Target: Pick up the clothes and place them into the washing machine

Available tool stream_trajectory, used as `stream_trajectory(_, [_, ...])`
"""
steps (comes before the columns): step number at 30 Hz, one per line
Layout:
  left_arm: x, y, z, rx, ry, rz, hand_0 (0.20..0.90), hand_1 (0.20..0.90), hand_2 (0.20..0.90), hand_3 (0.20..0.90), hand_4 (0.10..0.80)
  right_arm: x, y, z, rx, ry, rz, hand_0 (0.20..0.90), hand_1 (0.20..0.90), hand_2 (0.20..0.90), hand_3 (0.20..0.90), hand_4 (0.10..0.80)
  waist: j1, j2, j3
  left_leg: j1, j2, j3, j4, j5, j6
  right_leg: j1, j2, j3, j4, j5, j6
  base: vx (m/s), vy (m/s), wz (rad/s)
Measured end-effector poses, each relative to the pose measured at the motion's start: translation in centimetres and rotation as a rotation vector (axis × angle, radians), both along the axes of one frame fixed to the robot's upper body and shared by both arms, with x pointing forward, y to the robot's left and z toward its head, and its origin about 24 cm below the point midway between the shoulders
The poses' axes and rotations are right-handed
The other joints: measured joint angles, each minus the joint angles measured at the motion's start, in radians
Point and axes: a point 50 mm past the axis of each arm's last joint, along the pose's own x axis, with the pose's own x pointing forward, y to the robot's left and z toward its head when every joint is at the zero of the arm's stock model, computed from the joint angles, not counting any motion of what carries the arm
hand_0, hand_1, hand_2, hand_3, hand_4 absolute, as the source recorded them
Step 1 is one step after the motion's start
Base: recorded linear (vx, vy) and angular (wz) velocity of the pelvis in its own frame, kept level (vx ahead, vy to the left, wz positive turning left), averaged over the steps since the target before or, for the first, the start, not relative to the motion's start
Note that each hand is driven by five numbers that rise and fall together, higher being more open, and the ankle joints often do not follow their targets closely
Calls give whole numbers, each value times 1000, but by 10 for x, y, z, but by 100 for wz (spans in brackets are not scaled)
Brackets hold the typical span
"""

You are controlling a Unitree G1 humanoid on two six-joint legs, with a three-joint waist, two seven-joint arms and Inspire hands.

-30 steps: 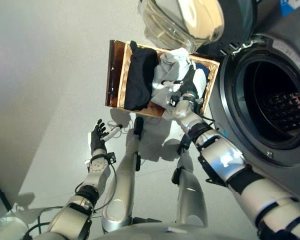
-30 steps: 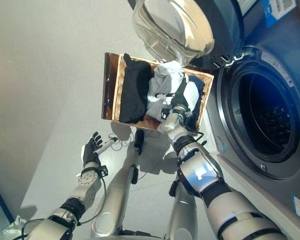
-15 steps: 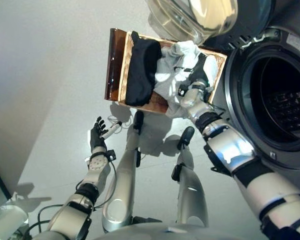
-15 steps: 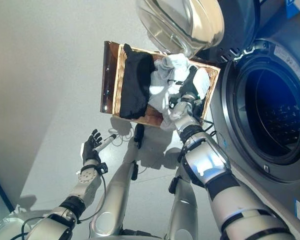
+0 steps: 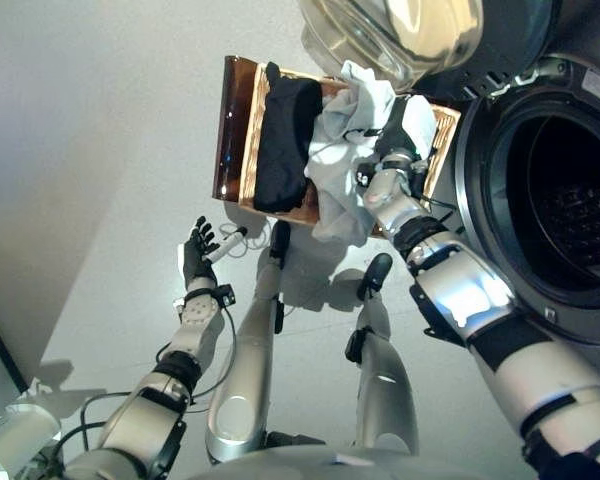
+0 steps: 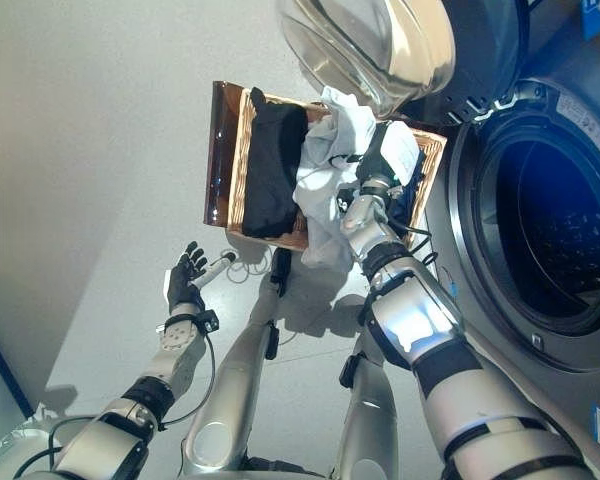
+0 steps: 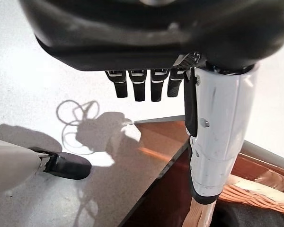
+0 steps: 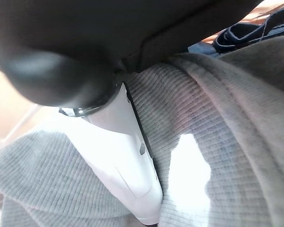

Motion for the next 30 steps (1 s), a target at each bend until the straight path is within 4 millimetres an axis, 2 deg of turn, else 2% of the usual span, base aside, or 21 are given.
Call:
stream_trajectory(13, [-3,2,-4,5,18,6,900,900,900,900,800,-3,4,-9,23,-5,30,200,200,200,200,300,0,0,0,32,-2,24,-3,2,2,16,-3,24,6,8,5,4,-2,-4])
stream_trajectory(16, [-4,2,-6,5,24,6,900,900,900,900,800,-7,10,-13,115,-40,68,200,200,200,200,300,-15,-2,0,39,-3,26,-3,4,5,22,-4,25,8,10,6,0,0,0])
stream_trajectory(20, [-9,6,-12,8,50,21,900,900,900,900,800,-19,13,-33,281,-60,112,200,200,200,200,300,-28,-8,0,82,-2,37,-14,-1,2,52,-3,34,10,9,6,9,-7,-6])
stream_trajectory(22, [-11,9,-15,8,67,37,900,900,900,900,800,-23,17,-35,346,-85,142,200,200,200,200,300,-47,-11,2,85,-4,44,-16,0,4,50,-5,42,10,12,3,16,-13,-10])
stream_trajectory(25, [-19,17,-26,6,121,75,900,900,900,900,800,-38,15,-48,437,-106,189,200,200,200,200,300,-76,-27,7,111,-3,54,-17,1,5,67,-4,53,15,15,6,24,-16,-11])
stream_trajectory(30, [-33,27,-44,17,221,121,900,900,900,900,800,-50,10,-68,529,-80,183,200,200,200,200,300,-99,-59,-2,143,0,79,-18,-5,6,83,-4,74,17,13,4,25,-15,-14])
